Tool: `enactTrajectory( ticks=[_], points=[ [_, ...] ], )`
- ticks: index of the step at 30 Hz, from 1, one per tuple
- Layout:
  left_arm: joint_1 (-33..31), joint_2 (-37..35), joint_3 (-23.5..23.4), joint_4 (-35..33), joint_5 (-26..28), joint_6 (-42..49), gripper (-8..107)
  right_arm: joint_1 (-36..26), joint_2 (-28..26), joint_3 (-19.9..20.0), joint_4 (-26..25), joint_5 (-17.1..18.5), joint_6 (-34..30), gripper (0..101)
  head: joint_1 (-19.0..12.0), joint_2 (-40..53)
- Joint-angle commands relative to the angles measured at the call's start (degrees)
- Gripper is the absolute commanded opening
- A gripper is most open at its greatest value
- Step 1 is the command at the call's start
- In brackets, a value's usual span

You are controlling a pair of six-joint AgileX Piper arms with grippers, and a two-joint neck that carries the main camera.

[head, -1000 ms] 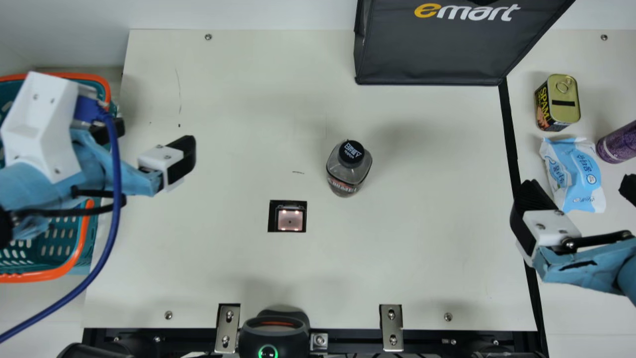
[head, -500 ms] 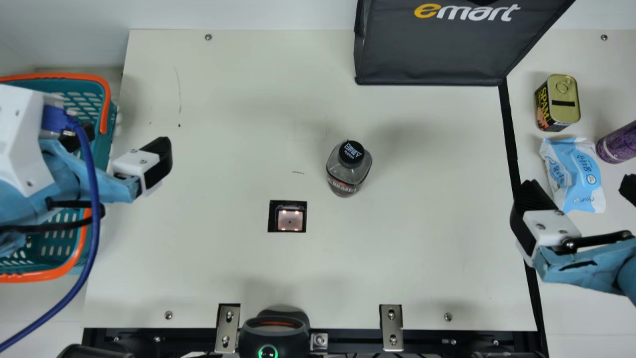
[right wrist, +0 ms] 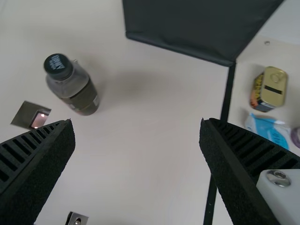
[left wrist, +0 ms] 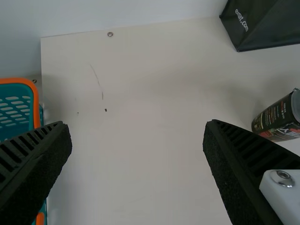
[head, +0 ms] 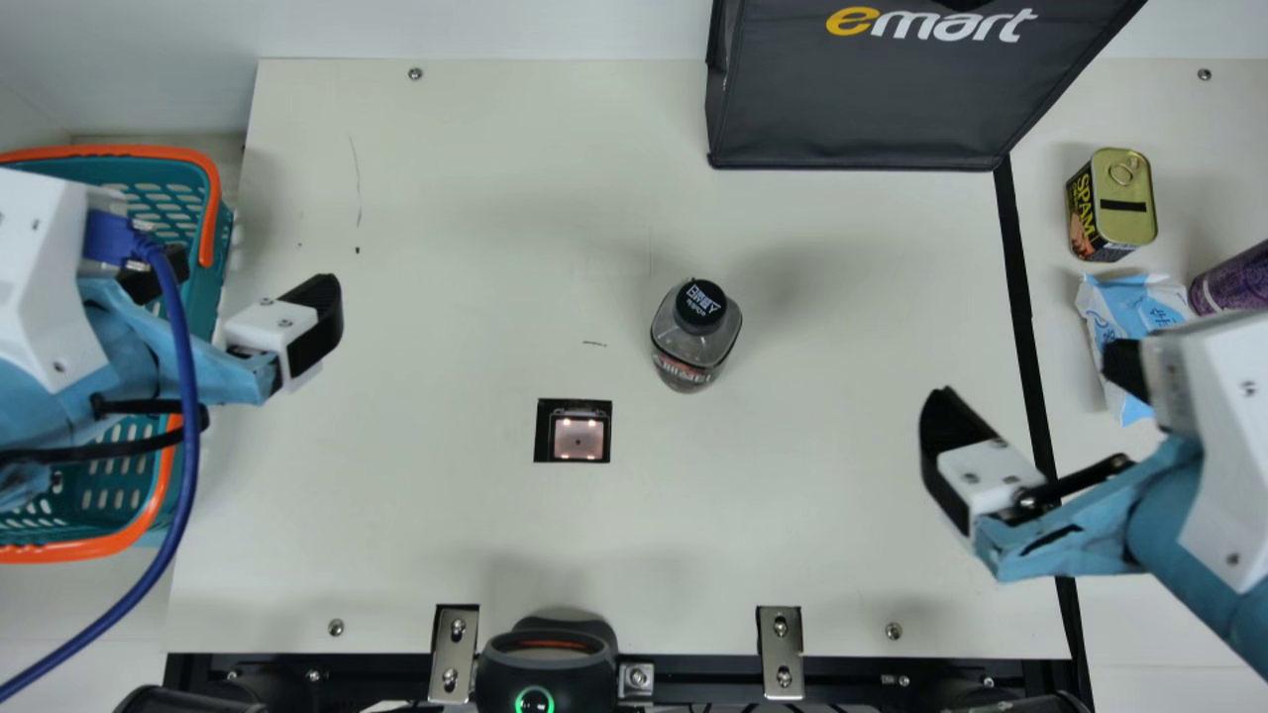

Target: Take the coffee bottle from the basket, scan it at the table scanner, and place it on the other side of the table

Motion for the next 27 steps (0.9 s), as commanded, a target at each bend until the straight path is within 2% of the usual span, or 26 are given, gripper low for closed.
enactTrajectory(
  ticks=[1,7,15,27],
  points=[
    [0.0,0.0,0.0,0.0,0.0,0.0,90,0.97,0.52,0.22,1.44,0.04,-0.65,95,-1.66,0.09],
    [0.0,0.0,0.0,0.0,0.0,0.0,90,2.88,3.18,0.01,4.38,0.04,-2.09,95,-1.66,0.09],
    [0.0,0.0,0.0,0.0,0.0,0.0,90,7.09,8.11,0.41,6.41,-2.57,-1.92,95,-1.66,0.09],
    [0.0,0.0,0.0,0.0,0.0,0.0,90,16.13,16.16,0.18,4.46,-8.85,2.49,95,-1.66,0.09]
  ],
)
